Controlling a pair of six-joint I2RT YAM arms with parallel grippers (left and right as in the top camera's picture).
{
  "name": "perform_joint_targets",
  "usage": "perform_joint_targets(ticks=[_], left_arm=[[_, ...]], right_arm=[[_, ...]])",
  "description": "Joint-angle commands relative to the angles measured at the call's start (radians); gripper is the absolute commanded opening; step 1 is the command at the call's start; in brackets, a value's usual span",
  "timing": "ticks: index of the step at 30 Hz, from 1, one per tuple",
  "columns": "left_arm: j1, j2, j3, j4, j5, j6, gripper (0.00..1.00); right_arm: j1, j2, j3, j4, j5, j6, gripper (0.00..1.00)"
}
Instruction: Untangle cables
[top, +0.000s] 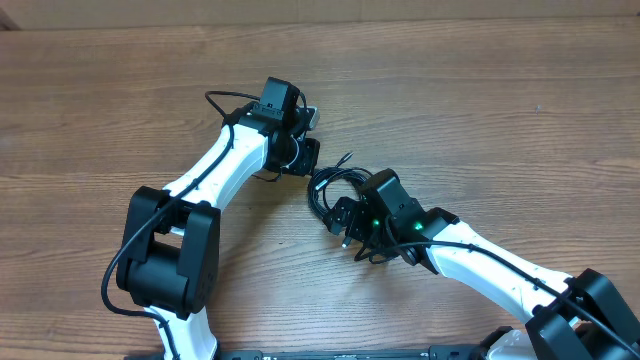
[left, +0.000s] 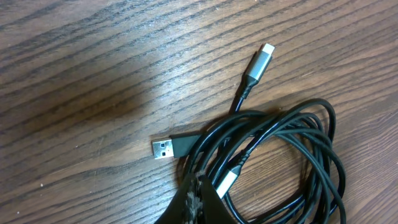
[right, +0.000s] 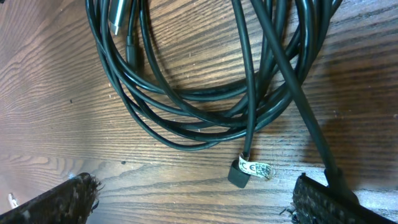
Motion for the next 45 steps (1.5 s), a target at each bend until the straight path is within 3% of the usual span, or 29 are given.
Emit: perform_joint_targets(ticks=[1,8,16,18,21,32,40,45], left_arm=[[-0.008,0.014,-0.008,0.003,-0.003,0.011,0.04],[-0.007,0.014,-0.008,0.003,-0.003,0.011,0.11],[-0.008,0.014,-0.008,0.004,-0.003,0.011,0.12],[-0.008,0.014,-0.008,0.004,-0.003,0.011,0.13],[-0.008,0.014,-0.008,0.004,-0.003,0.011,0.13],[-0.008,0.014,-0.008,0.004,-0.003,0.011,0.13],[-0.008,0.014,-0.008,0.004,-0.003,0.011,0.13],[-0.008,0.014,-0.008,0.003,-0.003,0.011,0.11]], right_arm=[[0.004,0.0,0.0,0.007,0.021,0.0,1.0],[0.004,0.0,0.0,0.007,0.026,0.0,1.0],[0.004,0.0,0.0,0.007,0.026,0.0,0.98],[0.004,0.0,0.0,0.007,0.026,0.001,0.93],[0.016,0.0,0.0,-0.001,0.022,0.005,0.75],[0.031,0.0,0.0,-0.051,0.053,0.081,0.59],[0.031,0.001,0.0,-0.061,0.096,0.087,0.53],[0.031,0.001,0.0,0.007,0.148,0.061,0.61]])
